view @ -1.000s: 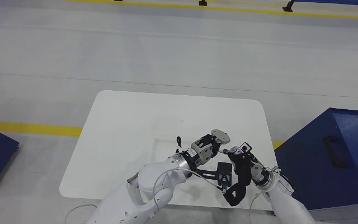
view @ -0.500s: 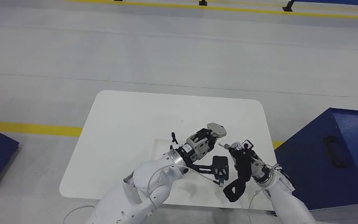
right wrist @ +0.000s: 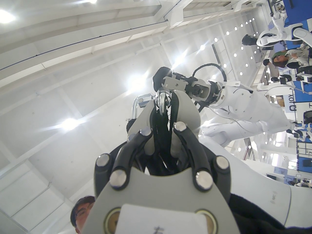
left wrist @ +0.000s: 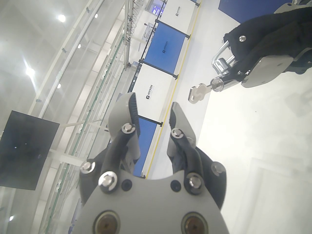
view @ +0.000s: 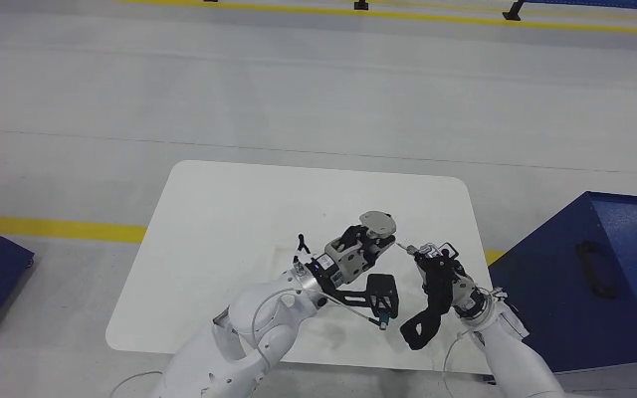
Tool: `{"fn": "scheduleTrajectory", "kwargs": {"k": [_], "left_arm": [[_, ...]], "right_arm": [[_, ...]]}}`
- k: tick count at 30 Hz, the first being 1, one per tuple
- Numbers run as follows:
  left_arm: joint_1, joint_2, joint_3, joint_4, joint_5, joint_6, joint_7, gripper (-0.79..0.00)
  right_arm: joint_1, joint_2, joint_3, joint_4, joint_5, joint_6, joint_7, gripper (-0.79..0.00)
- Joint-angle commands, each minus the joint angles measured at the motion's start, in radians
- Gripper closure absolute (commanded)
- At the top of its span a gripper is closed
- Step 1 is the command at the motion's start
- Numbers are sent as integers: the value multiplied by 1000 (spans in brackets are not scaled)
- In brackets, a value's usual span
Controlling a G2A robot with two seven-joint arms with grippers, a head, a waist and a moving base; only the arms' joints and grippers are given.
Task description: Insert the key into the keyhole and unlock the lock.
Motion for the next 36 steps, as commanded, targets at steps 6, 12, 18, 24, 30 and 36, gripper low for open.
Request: {"fn": "scheduleTrajectory", "kwargs": {"k": [6, 12, 18, 24, 30, 36], "left_arm": [[0, 0, 0, 0, 0, 0, 0, -785], [5, -15, -101, -58, -332, -101, -177, -785], [17, -44, -221, -84, -1099, -126, -461, -785], [-32, -73, -180, -33, -1501, -65, -525, -785], [-32, -73, -180, -33, -1501, -65, -525, -785], [-25, -90, -203, -6, -2007, 108, -703, -785]], "right_arm": [[0, 0, 0, 0, 0, 0, 0, 0], [12, 8, 81, -21, -92, -193, -60, 0], [60, 10, 128, 37, -146, -345, 7, 0], [106, 0, 119, 114, -161, -475, 109, 0], [106, 0, 119, 114, -161, -475, 109, 0], [58, -4, 126, 24, -240, -564, 24, 0]]}}
